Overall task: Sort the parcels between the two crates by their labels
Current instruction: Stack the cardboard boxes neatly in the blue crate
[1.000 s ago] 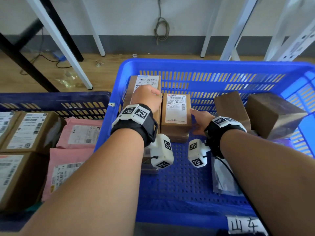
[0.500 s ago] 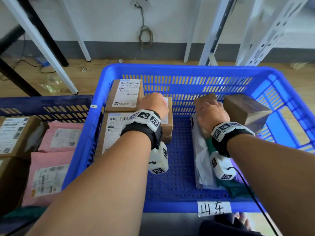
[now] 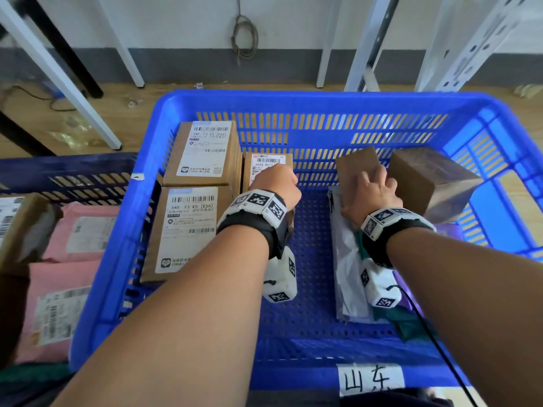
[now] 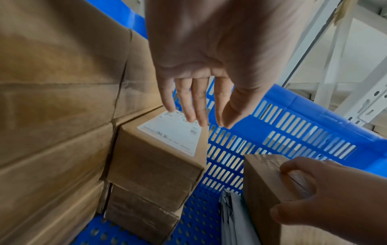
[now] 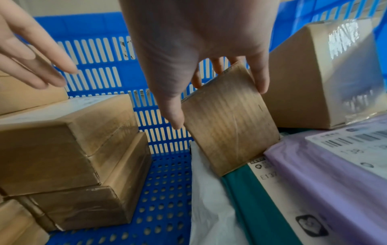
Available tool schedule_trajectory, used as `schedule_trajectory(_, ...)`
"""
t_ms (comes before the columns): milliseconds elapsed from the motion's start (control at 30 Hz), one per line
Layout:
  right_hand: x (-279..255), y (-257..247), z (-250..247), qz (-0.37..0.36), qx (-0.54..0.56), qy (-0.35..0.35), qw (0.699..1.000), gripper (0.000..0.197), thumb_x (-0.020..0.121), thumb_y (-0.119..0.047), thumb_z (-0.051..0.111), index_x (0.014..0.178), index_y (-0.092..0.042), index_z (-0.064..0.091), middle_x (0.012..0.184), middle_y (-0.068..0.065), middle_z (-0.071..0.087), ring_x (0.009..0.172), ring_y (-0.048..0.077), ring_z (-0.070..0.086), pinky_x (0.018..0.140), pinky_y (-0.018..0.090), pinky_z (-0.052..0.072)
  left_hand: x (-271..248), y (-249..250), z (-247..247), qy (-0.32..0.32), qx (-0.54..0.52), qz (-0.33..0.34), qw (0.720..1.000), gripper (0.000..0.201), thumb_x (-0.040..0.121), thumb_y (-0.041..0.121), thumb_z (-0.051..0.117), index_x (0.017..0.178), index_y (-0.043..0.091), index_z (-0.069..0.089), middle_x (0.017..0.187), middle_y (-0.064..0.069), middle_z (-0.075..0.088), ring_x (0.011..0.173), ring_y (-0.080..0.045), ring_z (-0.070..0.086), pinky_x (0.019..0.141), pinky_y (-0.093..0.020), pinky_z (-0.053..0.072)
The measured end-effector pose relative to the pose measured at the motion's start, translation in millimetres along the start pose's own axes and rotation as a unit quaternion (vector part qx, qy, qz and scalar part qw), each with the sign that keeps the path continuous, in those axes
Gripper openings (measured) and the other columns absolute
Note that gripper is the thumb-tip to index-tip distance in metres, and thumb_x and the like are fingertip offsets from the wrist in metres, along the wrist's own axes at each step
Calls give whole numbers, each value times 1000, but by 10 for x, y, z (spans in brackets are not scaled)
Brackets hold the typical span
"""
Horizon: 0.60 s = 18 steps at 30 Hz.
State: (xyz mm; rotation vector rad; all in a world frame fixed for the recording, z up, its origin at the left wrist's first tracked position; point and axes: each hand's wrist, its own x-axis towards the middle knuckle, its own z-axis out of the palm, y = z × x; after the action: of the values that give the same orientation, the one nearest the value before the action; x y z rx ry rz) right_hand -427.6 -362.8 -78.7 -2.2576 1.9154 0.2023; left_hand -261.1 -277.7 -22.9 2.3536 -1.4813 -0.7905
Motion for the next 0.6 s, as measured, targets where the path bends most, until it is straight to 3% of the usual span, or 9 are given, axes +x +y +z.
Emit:
schedule_trajectory(67,12,-17,8,10,-4,-8,1000,76,72,-41,74,133,-22,35,144,7,17,126,35,30,89,51,47,22,-13,22,0,5,-3,1000,18,83,4,53,83,22,54,91,-3,51,83,-24,49,79,-28,42)
schedule_trajectory(133,15,-35,8,17,-5,-11,1000,77,72,-41,73,134,-23,33,145,6,16,125,36,30,89,50,46,42,-29,37,-1,6,-4,1000,21,82,4,53,83,23,45,90,0,43,79,-21,42,74,-29,38)
schedule_trajectory(367,-80,-68,-144,49,29,-6,998,76,75,-54,62,135,-18,32,143,8,25,126,39,30,92,47,45,4,-53,21,-2,-16,3,1000,18,84,6,54,90,22,49,92,0,43,81,-20,42,73,-31,38)
schedule_trajectory(467,-146,-42,-331,73,97,8,993,72,76,-54,55,133,-14,36,134,12,34,123,39,34,91,46,41,-73,-50,2,2,-18,4,1000,24,85,7,55,77,25,41,92,-2,49,82,-20,46,73,-30,40)
schedule_trajectory(533,-142,-9,-452,86,145,14,986,76,75,-53,50,136,-12,35,135,14,36,125,41,34,94,48,38,-130,-52,-16,0,-26,6,1000,14,86,9,59,89,20,52,101,-7,60,88,-21,55,76,-31,45)
schedule_trajectory(600,-148,1,-595,104,185,24,977,82,71,-58,44,138,-11,35,137,17,38,127,42,34,99,50,33,-175,-75,-13,0,-32,5,999,39,85,10,64,121,16,53,118,-6,61,105,-22,59,81,-30,45)
